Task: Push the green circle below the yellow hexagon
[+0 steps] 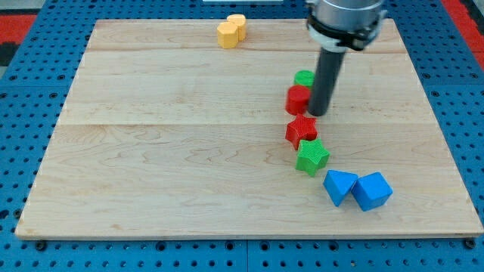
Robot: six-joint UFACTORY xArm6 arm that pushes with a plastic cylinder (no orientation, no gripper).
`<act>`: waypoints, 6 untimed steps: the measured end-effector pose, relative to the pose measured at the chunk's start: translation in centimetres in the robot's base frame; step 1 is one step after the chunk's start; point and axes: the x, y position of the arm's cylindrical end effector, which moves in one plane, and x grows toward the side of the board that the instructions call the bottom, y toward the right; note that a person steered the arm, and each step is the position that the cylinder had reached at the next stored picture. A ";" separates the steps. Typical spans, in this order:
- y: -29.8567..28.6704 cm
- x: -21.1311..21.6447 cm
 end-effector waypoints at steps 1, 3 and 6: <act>1.1 -1.8; 0.5 -5.8; -5.6 -6.4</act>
